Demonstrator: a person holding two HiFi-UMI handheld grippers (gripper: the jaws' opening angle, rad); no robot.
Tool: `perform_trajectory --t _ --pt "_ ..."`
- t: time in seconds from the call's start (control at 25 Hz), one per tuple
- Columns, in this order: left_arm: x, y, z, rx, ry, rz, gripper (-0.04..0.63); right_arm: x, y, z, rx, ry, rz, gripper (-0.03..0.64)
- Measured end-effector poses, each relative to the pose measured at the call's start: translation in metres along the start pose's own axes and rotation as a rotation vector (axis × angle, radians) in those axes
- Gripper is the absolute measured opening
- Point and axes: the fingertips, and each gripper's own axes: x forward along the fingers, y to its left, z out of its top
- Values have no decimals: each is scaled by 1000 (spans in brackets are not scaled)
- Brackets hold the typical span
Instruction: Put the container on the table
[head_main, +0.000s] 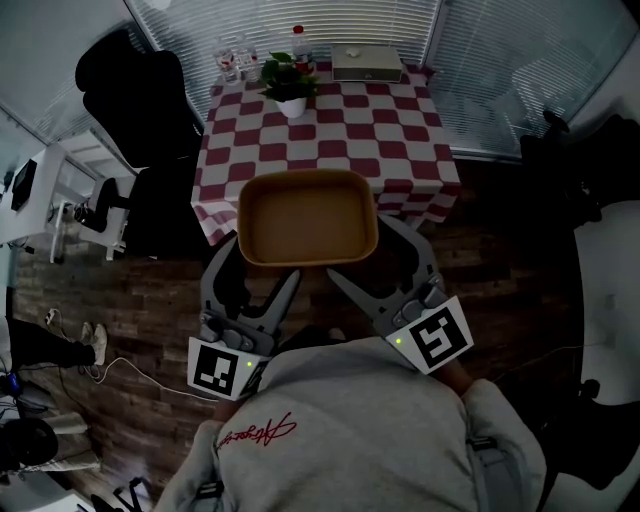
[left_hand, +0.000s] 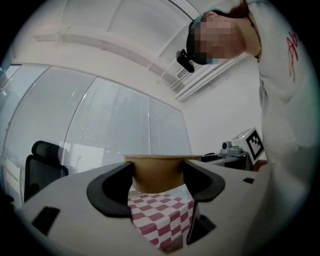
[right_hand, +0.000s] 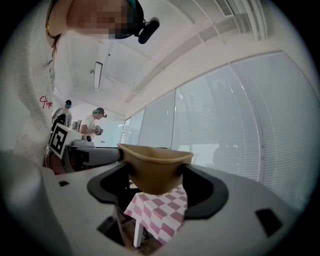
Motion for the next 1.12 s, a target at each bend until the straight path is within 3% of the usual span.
perform_trajectory --t 1.12 --pt "-1 9 2 25 1 30 311 12 1 -3 12 5 41 336"
